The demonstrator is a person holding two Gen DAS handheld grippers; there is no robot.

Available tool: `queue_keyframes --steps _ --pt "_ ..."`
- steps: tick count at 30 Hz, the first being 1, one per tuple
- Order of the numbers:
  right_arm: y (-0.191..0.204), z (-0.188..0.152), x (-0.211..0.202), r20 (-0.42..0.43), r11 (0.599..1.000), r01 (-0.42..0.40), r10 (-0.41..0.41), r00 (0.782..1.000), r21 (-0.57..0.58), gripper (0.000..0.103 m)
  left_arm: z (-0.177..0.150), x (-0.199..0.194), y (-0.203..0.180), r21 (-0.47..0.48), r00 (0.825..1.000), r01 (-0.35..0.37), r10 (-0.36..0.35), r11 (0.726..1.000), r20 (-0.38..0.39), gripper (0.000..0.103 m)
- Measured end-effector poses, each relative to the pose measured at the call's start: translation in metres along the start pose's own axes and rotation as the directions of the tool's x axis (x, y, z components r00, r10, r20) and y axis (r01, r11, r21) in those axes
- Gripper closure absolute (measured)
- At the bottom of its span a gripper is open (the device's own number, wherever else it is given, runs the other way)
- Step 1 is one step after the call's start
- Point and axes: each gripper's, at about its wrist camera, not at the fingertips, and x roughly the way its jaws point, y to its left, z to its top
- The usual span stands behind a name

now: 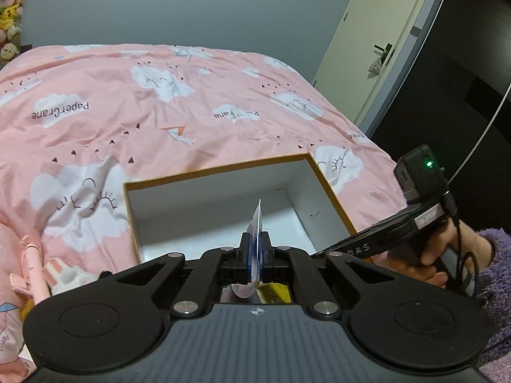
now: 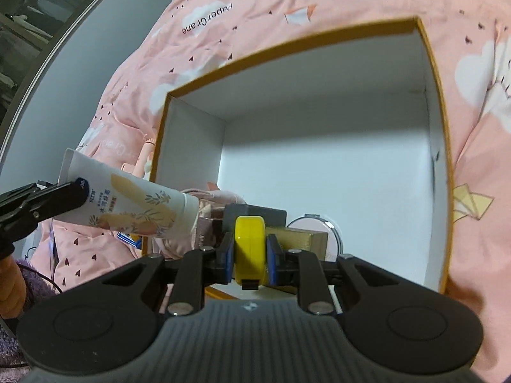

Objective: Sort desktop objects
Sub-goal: 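Carry the yellow keychain and Vaseline tube with both grippers over the box, then release the yellow keychain into the box with the right gripper while the left lowers and releases the tube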

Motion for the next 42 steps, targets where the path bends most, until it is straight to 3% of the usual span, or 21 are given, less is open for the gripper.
queue_keyframes --steps 4,10,15,19,26,31,34,37,42 --pt "-0.01 -0.004 0.013 -0.024 0.999 -0.033 0.034 0.999 0.032 0.081 0.002 0.009 -0.001 0.0 1.0 0.0 0.0 1.0 -0.022 0.099" --pt "-0.016 -0.009 0.022 -0.056 0.999 -0.015 0.017 0.998 0.037 0.081 0.003 0.019 -0.002 0.002 0.999 0.007 -0.007 1.0 -0.046 0.099" --pt "-0.012 -0.009 0.021 -0.068 0.998 0.058 -0.059 0.996 -0.027 0.073 0.004 0.025 -0.003 0.0 0.998 0.012 -0.012 1.0 -0.059 0.099" --pt "-0.014 -0.01 0.024 -0.078 0.997 0.07 -0.073 0.994 -0.038 0.076 0.004 0.025 -0.004 0.005 0.998 0.015 -0.015 1.0 -0.062 0.099" --pt "-0.015 -0.012 0.027 -0.078 0.998 0.061 -0.063 0.995 -0.029 0.082 0.006 0.028 -0.009 0.013 0.998 0.027 -0.026 1.0 -0.066 0.099" --pt "-0.008 -0.01 -0.001 -0.014 0.99 0.12 -0.122 0.992 -0.076 0.081 0.01 0.034 -0.017 0.012 0.996 0.077 -0.076 0.997 -0.053 0.099" --pt "0.003 -0.008 -0.025 0.064 0.959 0.234 -0.227 0.972 -0.157 0.08 0.012 0.047 -0.027 0.005 0.992 0.109 -0.109 0.994 -0.061 0.099" --pt "0.015 -0.009 -0.043 0.131 0.906 0.347 -0.323 0.937 -0.241 0.08 0.011 0.065 -0.041 0.01 0.988 0.136 -0.135 0.991 -0.077 0.099" --pt "0.014 -0.009 -0.048 0.148 0.853 0.406 -0.379 0.914 -0.327 0.081 0.0 0.092 -0.062 0.05 0.988 0.121 -0.115 0.991 -0.106 0.099"
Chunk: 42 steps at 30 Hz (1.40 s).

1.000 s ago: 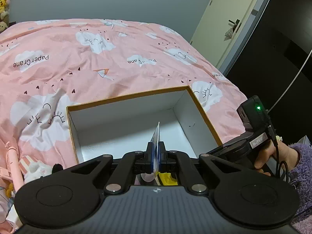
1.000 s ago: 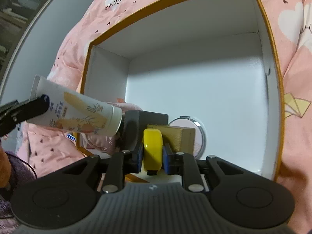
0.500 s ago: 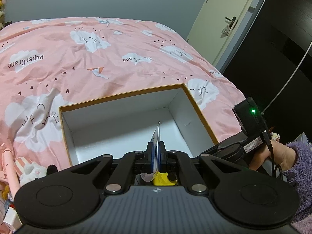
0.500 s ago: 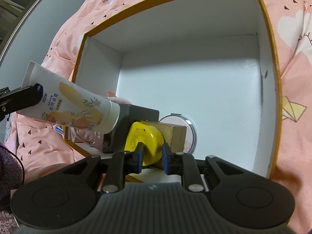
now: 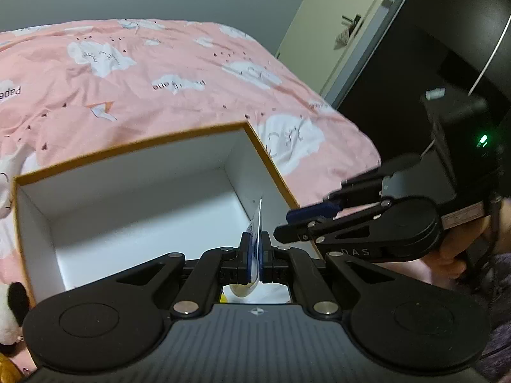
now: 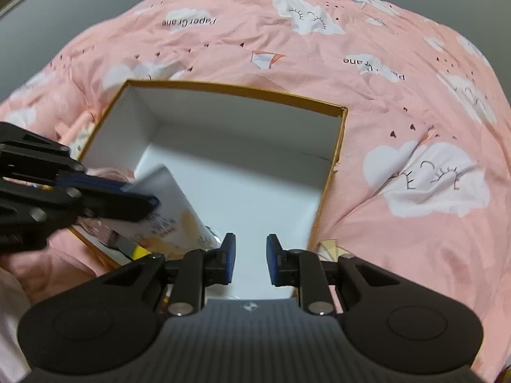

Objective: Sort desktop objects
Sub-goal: 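Release the yellow keychain into the box with the right gripper while the left lowers and releases the tube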

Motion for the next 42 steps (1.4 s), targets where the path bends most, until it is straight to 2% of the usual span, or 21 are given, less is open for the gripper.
queue_keyframes --steps 8,14,19,22,24,28,37,42 --pt "0.006 -0.006 0.018 -0.036 0.993 0.011 -0.015 0.999 -0.121 0.081 -0.015 0.031 -0.011 0.019 0.997 -0.015 0.016 1.0 -0.078 0.099" --pt "0.007 -0.005 0.027 -0.059 0.993 0.012 -0.019 0.998 -0.113 0.081 -0.021 0.047 -0.009 0.02 0.992 -0.027 0.029 0.999 -0.12 0.099" --pt "0.008 -0.008 0.029 -0.076 0.994 0.017 -0.026 0.997 -0.11 0.081 -0.026 0.055 -0.007 0.042 0.987 -0.016 0.022 0.999 -0.159 0.098" --pt "0.008 -0.007 0.03 -0.081 0.994 0.021 -0.03 0.996 -0.108 0.081 -0.029 0.058 -0.008 0.052 0.983 0.014 -0.005 0.999 -0.185 0.098" --pt "0.008 -0.007 0.031 -0.084 0.994 0.025 -0.034 0.996 -0.109 0.081 -0.029 0.058 -0.009 0.062 0.982 0.017 -0.005 0.998 -0.187 0.097" --pt "0.009 -0.006 0.032 -0.086 0.993 0.032 -0.041 0.995 -0.114 0.08 -0.029 0.051 -0.007 0.052 0.983 0.025 -0.015 0.998 -0.185 0.083" --pt "0.012 -0.005 0.03 -0.094 0.992 0.045 -0.057 0.994 -0.12 0.08 -0.022 0.02 0.005 0.008 0.99 0.02 -0.019 1.0 -0.141 0.078" --pt "0.001 0.003 0.021 -0.096 1.0 0.006 -0.003 0.995 0.029 0.08 -0.021 -0.003 0.022 -0.025 0.995 -0.017 0.014 1.0 -0.103 0.078"
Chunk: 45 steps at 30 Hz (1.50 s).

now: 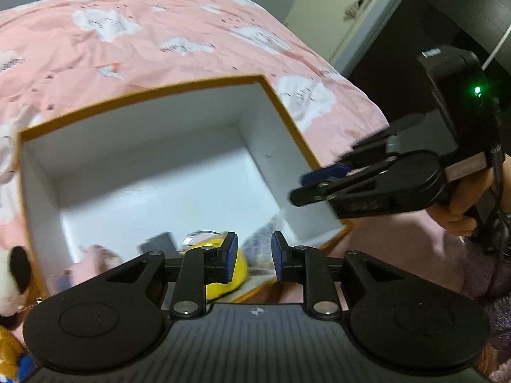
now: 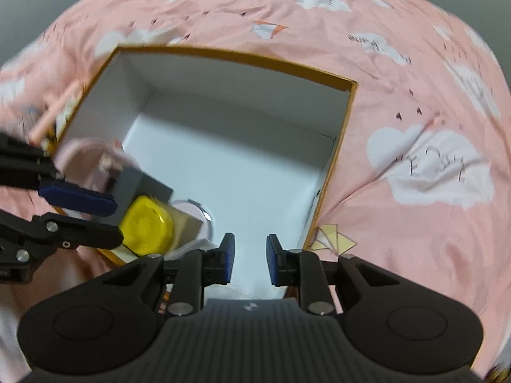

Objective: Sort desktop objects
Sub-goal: 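Release the yellow keychain into the box with the right gripper while the left lowers and releases the tube, then move both grippers back to the pile of items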

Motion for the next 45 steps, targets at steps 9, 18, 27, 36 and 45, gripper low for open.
queue_keyframes --steps 9,18,27,36,45 --pt "-0.014 -0.002 -0.003 -0.007 0.936 -0.142 0.153 0.988 0.323 0.063 -0.009 -0.034 0.039 -0.084 0.99 -0.11 0.116 0.99 0.075 0.078" --pt "0.006 -0.003 0.021 -0.093 0.947 -0.136 0.169 0.981 0.291 0.076 -0.02 -0.041 0.057 -0.129 0.989 -0.128 0.137 0.983 0.063 0.078" --pt "0.013 0.004 0.025 -0.143 0.972 -0.128 0.158 0.977 0.195 0.087 -0.027 -0.045 0.064 -0.149 0.988 -0.133 0.143 0.98 0.06 0.078" --pt "0.029 0.009 -0.001 -0.056 0.993 -0.073 0.079 0.995 0.098 0.077 -0.033 -0.057 0.056 -0.116 0.981 -0.154 0.166 0.981 0.105 0.078" --pt "0.087 0.011 -0.023 0.142 0.989 -0.098 0.113 0.983 -0.108 0.069 -0.044 -0.083 0.047 -0.071 0.944 -0.24 0.25 0.968 0.213 0.077"
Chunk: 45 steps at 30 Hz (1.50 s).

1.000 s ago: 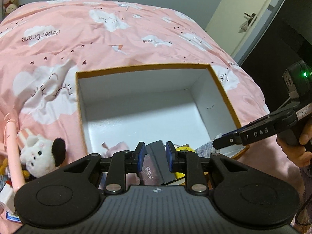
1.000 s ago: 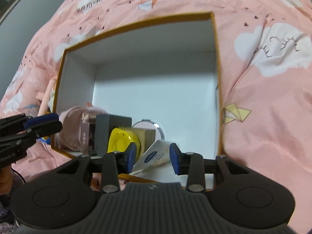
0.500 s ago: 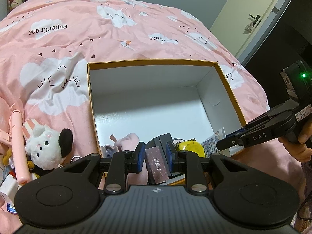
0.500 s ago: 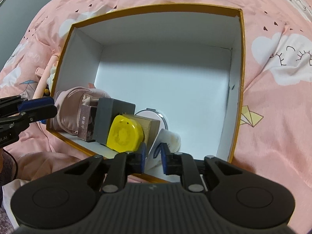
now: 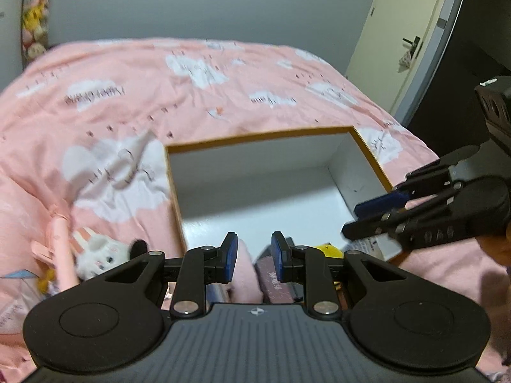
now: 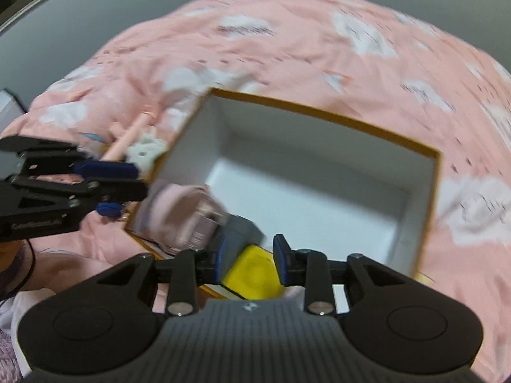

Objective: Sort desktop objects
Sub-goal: 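Move both grippers back to the pile of items, then grasp the pink stick-shaped gadget with the right gripper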

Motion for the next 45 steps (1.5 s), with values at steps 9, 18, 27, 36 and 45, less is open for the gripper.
queue_keyframes --steps 9,18,27,36,45 --pt "0.048 0.0 0.016 0.082 0.997 0.013 -0.007 0.997 -0.077 0.062 -0.008 -0.019 0.014 0.014 0.997 -0.068 0.068 0.998 0.043 0.073" --pt "0.104 0.011 0.043 0.123 0.975 0.028 -0.001 0.992 -0.219 0.056 -0.019 -0.028 0.05 -0.065 0.99 -0.139 0.137 0.988 -0.034 0.072" --pt "0.129 0.027 0.077 0.051 0.984 -0.024 0.033 0.998 -0.177 0.051 -0.033 -0.042 0.107 -0.155 0.956 -0.281 0.262 0.947 -0.136 0.071" --pt "0.15 0.041 0.097 0.026 0.964 -0.062 0.071 0.997 -0.257 0.052 -0.044 -0.042 0.14 -0.224 0.937 -0.325 0.279 0.919 -0.211 0.071" --pt "0.16 0.064 0.127 -0.024 0.959 -0.161 0.16 0.987 -0.235 0.058 -0.054 -0.029 0.162 -0.271 0.903 -0.383 0.297 0.883 -0.311 0.071"
